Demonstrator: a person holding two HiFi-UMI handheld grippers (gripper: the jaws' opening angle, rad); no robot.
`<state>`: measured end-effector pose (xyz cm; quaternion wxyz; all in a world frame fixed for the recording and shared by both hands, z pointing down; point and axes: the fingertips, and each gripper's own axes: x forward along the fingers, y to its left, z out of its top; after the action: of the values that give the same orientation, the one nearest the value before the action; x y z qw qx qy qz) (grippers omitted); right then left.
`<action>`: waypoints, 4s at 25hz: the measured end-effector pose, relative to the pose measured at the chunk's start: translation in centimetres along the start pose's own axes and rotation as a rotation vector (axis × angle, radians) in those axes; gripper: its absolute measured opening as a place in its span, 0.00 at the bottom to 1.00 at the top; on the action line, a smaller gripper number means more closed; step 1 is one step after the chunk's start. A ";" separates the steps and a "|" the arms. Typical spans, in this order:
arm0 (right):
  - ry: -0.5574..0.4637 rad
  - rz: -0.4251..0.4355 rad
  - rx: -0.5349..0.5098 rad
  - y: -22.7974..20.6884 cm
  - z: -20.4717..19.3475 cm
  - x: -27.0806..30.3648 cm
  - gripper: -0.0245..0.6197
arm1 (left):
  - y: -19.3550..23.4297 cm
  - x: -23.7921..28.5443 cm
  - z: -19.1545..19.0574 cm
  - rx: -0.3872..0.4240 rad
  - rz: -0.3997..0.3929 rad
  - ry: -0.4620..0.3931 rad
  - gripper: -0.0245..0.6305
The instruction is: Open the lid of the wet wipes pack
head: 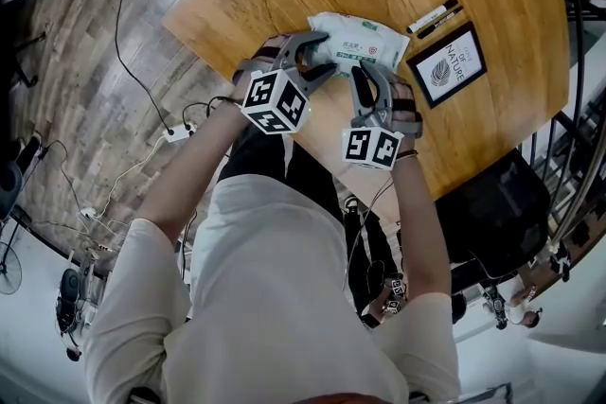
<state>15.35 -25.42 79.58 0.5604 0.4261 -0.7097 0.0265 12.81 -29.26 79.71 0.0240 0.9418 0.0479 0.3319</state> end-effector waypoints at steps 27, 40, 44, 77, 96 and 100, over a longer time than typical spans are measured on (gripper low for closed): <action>-0.039 -0.183 0.126 -8.0 2.1 -2.4 0.15 | 0.0 0.2 -0.3 0.031 -0.013 0.048 0.39; 0.038 -0.245 0.147 -10.9 1.8 -3.9 0.14 | -0.1 -3.6 0.4 0.050 -0.009 0.117 0.48; 0.043 -0.251 0.148 -10.3 1.7 -5.6 0.15 | -0.3 -5.8 1.0 0.055 0.011 0.105 0.48; 0.149 -0.191 0.270 -10.7 -2.9 3.2 0.15 | -3.0 -5.5 -0.9 -0.096 0.025 0.056 0.47; 0.076 -0.233 0.351 -10.5 -0.8 -5.4 0.15 | -3.4 -10.2 2.1 -0.098 0.106 0.003 0.42; 0.012 -0.243 0.363 -9.8 -0.1 -10.3 0.15 | -4.7 -12.2 4.0 -0.138 0.168 -0.034 0.37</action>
<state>21.70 -25.63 66.87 0.4780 0.6023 -0.6332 0.0885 5.53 -25.96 68.59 0.0616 0.9441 -0.0546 0.3192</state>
